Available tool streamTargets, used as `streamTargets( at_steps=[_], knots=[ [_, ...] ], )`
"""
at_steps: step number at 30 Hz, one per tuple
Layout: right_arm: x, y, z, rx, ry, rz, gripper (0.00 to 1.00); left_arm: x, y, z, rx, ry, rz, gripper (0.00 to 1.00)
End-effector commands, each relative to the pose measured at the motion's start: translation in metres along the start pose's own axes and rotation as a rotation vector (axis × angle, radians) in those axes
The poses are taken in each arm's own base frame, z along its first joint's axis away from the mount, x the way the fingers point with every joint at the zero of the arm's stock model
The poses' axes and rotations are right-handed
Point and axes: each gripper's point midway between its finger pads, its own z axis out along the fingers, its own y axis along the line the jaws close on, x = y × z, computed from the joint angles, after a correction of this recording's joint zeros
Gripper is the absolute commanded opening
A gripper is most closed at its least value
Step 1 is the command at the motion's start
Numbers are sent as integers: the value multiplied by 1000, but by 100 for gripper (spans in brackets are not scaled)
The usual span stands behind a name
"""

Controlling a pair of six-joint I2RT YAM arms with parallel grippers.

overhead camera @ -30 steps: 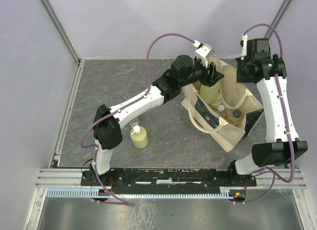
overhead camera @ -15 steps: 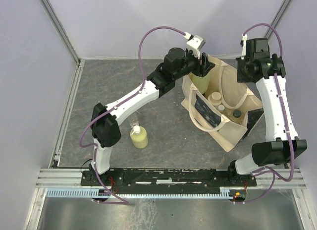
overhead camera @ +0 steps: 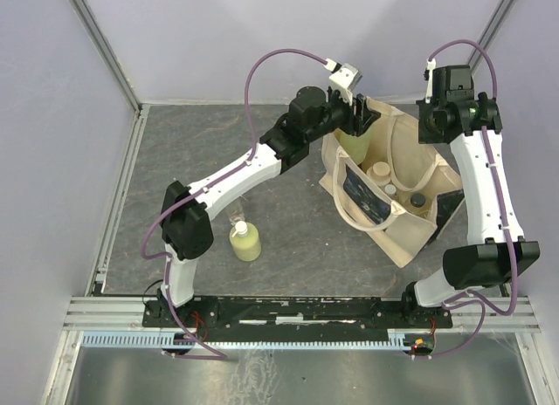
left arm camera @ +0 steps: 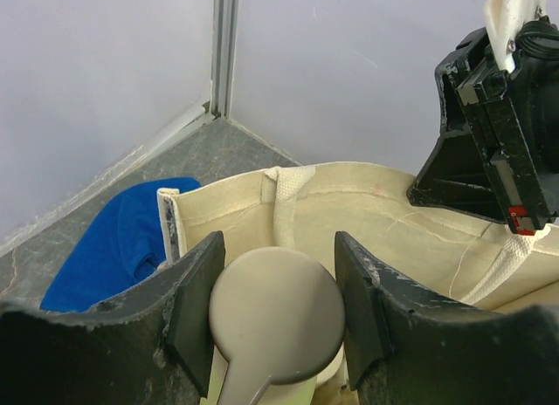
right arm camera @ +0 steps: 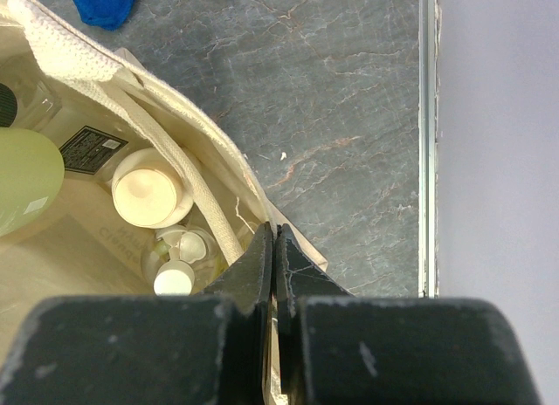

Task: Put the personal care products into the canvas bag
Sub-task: Place the care product in the canvas bag.

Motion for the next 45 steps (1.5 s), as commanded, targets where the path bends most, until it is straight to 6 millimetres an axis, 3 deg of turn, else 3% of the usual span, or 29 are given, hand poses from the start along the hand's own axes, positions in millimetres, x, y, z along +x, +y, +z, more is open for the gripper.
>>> streamTargets(
  at_steps=[1, 4, 9, 14, 25, 38, 45],
  knots=[
    [-7, -7, -6, 25, -19, -1, 0, -64, 2, -13, -3, -179, 58, 3],
    [-7, -8, -5, 26, -16, 1, 0, -71, 0, -12, 7, -199, 58, 3],
    [-12, -5, -6, 12, -27, 10, 0, -114, -20, -8, 90, -295, 15, 3],
    [-15, -6, -9, 15, -39, 16, 0, -133, -31, -2, 143, -359, -28, 3],
    [-8, -4, -11, -2, -34, 16, 0, -138, -21, 23, 122, -441, -39, 3],
    [-1, -1, -8, -16, -31, 19, 0, -156, -20, 29, 135, -550, -116, 3],
    [1, 0, -5, -14, -22, 15, 0, -148, -28, 31, 177, -532, -179, 3]
  ],
)
